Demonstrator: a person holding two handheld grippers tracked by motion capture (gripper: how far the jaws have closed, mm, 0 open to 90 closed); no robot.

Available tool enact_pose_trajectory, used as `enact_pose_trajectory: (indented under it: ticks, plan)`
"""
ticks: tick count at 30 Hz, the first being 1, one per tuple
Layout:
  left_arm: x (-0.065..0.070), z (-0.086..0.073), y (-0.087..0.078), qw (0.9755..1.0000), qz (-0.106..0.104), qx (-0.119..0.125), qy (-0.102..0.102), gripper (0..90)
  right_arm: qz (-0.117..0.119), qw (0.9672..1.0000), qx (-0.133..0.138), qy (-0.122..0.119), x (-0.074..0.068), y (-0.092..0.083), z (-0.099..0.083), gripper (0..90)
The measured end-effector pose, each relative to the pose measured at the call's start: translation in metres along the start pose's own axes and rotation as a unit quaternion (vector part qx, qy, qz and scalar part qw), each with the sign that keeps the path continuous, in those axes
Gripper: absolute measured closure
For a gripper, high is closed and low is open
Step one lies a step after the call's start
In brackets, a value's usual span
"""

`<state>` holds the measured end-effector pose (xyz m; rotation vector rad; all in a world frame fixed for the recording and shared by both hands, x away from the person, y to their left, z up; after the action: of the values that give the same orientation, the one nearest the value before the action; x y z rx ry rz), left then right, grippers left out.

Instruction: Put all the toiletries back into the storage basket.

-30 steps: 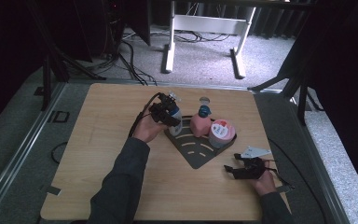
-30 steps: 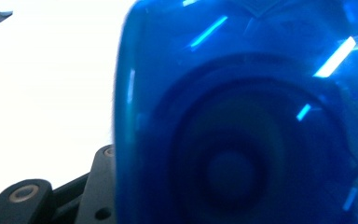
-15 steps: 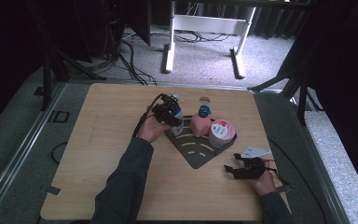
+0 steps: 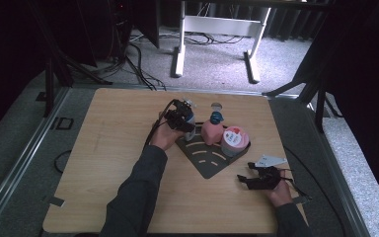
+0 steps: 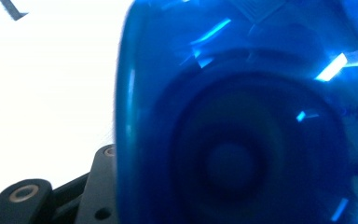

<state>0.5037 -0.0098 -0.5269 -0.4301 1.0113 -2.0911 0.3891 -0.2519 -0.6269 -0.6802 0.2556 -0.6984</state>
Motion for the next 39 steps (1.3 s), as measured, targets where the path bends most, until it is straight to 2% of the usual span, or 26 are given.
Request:
enact_pose_trajectory:
  ticks: [10,28,33,39]
  plan:
    - [-0.004,0.002,0.01,0.9999,0.006,0.006,-0.011,54.6,0.0,1.0,0.0,0.0,0.0,0.0,0.0,27.6]
    - [-0.009,0.004,0.02,0.9998,0.009,0.013,-0.013,54.6,0.0,1.0,0.0,0.0,0.0,0.0,0.0,27.6]
    - [-0.01,0.004,0.023,0.9998,0.007,0.012,-0.013,54.6,0.001,1.0,0.0,0.0,0.0,0.0,0.0,27.5]
    - [-0.008,0.008,0.027,0.9997,0.003,0.02,-0.014,54.6,0.001,1.0,0.0,0.0,0.0,0.0,0.0,27.5]
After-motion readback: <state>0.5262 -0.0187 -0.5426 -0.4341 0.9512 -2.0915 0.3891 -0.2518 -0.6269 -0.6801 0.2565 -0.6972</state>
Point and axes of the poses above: each handheld gripper's, and its own axes: y roughly forward along the jaws, z roughly out of its top, x roughly to its right, the point moved 10 cm from there along y, roughly forward along the jaws, and after that the axes turned 2 degrees about x, right-handed, at the moved point
